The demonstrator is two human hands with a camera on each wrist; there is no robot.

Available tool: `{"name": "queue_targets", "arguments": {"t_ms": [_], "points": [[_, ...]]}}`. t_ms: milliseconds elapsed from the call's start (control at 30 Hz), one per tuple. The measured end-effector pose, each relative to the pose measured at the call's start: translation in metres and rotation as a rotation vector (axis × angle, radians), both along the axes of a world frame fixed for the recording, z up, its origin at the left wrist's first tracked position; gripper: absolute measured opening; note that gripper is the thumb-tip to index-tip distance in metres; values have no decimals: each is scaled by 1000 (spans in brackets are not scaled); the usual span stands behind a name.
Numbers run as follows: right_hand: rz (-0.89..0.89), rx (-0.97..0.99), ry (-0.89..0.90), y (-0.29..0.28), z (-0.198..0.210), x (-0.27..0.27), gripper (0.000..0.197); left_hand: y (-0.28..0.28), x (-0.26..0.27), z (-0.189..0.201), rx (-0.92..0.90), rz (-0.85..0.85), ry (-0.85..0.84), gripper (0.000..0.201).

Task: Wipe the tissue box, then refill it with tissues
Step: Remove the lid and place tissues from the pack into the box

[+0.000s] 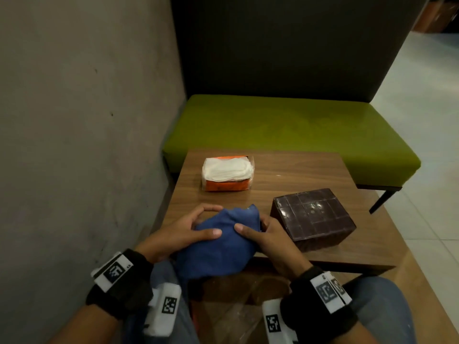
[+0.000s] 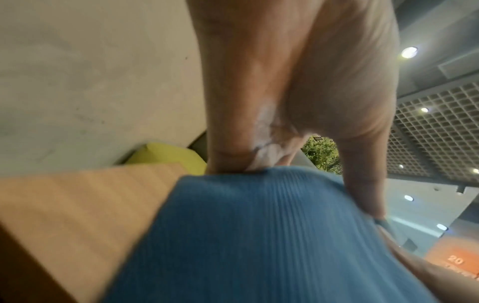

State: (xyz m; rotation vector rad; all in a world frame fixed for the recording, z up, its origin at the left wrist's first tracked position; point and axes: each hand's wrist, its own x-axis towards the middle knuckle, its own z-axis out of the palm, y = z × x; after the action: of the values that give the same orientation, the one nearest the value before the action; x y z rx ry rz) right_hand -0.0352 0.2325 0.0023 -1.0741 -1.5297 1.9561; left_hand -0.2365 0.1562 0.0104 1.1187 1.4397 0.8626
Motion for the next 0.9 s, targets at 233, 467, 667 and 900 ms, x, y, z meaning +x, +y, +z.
{"name": "queue_targets", "arguments": {"t_ms": [233, 467, 667, 900], "points": [[-63, 249, -76, 6, -2, -9, 11, 9, -42, 0, -79, -137, 250, 64], [-235, 173, 11, 15, -13, -15, 23, 13, -46, -14, 19, 30, -21, 58], [-197, 54, -21, 25, -28, -20, 76, 19, -57, -11, -29, 133, -164, 80], [-386, 114, -131, 47, -37, -56, 20, 44, -59, -28, -37, 406, -44, 29]]}}
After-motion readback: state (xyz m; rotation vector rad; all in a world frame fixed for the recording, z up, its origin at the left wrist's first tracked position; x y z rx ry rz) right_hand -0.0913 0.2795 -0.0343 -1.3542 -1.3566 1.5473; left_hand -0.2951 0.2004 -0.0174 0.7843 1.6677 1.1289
